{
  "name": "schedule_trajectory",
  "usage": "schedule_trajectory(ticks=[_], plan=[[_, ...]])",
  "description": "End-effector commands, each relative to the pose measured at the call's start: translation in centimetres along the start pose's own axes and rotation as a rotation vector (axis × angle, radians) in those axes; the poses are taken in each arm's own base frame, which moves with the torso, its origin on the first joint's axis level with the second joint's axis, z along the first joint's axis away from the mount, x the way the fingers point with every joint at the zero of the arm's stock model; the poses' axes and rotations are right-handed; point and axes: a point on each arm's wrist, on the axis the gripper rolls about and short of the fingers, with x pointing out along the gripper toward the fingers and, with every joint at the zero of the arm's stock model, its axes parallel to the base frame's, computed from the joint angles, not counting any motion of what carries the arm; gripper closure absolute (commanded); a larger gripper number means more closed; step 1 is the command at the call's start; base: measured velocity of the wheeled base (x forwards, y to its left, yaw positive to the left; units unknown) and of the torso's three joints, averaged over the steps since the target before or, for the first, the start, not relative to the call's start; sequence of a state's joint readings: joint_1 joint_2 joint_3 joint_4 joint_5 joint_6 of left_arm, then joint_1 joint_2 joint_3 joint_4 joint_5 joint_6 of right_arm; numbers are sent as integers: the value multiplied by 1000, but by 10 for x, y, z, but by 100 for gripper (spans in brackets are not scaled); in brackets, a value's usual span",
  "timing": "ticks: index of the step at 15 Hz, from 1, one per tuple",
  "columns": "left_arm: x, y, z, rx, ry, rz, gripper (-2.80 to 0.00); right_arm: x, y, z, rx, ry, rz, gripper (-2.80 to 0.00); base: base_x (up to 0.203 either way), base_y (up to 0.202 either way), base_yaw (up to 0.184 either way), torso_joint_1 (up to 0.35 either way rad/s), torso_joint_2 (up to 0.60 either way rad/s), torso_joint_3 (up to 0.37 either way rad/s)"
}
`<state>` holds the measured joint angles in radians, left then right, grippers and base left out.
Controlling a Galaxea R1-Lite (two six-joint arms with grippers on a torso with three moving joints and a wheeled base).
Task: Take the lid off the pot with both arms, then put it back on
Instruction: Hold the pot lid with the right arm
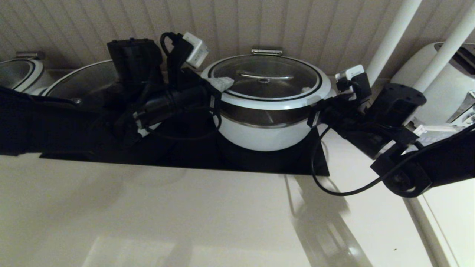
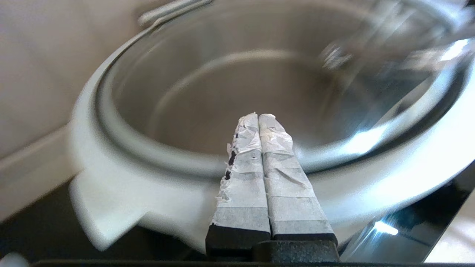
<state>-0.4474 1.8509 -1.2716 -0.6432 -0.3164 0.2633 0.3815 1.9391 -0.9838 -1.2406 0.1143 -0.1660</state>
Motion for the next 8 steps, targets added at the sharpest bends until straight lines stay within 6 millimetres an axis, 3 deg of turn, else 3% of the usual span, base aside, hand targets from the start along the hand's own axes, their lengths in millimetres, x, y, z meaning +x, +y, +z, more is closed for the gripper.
schedule_trajectory(ticks=[1,4,8], plan=[[-17,8,2,5,9,31,0,0,0,2,-3,-12,-1,0,0,0,0,0,0,0],[-37,12,7,8,14,57,0,0,0,2,-2,-11,1,0,0,0,0,0,0,0],[-64,1,6,-1,42,50,0,0,0,1,-2,-8,1,0,0,0,0,0,0,0]])
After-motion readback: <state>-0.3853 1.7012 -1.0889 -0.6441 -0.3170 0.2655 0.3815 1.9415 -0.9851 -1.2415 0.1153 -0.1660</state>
